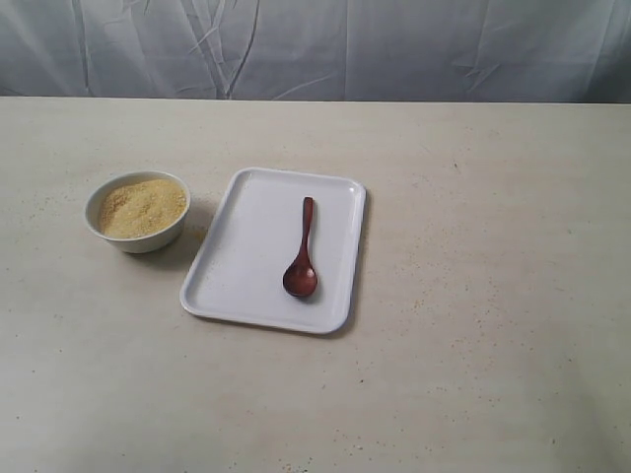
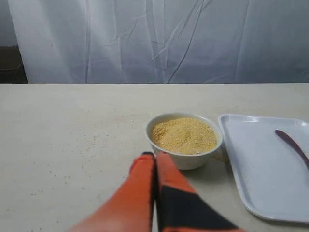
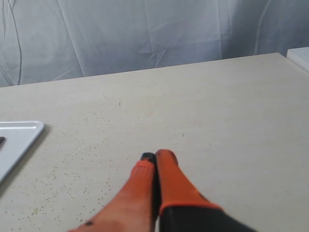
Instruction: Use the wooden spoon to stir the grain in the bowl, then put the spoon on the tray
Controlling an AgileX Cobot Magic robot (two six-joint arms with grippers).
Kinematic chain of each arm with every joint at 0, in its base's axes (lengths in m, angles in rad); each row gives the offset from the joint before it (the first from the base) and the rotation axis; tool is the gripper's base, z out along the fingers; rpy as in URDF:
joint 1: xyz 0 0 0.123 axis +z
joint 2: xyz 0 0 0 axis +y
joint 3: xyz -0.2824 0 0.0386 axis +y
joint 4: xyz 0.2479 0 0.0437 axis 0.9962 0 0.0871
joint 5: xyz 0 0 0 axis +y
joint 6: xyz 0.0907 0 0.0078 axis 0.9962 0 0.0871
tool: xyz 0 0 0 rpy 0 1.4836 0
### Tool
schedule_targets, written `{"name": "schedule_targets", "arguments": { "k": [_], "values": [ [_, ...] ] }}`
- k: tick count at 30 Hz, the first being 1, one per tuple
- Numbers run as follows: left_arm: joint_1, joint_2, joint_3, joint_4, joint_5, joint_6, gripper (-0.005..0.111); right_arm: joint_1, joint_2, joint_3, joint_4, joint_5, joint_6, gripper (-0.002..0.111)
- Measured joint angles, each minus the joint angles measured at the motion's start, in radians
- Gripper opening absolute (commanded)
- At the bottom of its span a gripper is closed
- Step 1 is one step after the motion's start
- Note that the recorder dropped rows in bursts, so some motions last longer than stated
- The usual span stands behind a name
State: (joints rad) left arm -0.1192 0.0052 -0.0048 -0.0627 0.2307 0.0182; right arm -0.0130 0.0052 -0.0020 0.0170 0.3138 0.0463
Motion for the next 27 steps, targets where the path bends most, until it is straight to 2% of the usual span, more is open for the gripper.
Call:
{"name": "schedule_targets", "arguments": {
  "k": [27],
  "values": [
    [0.012, 0.000, 0.002, 0.015, 0.000, -0.002, 0.000, 0.000, 0.000, 0.000, 0.002, 0.000, 0.000, 0.000]
  ]
}}
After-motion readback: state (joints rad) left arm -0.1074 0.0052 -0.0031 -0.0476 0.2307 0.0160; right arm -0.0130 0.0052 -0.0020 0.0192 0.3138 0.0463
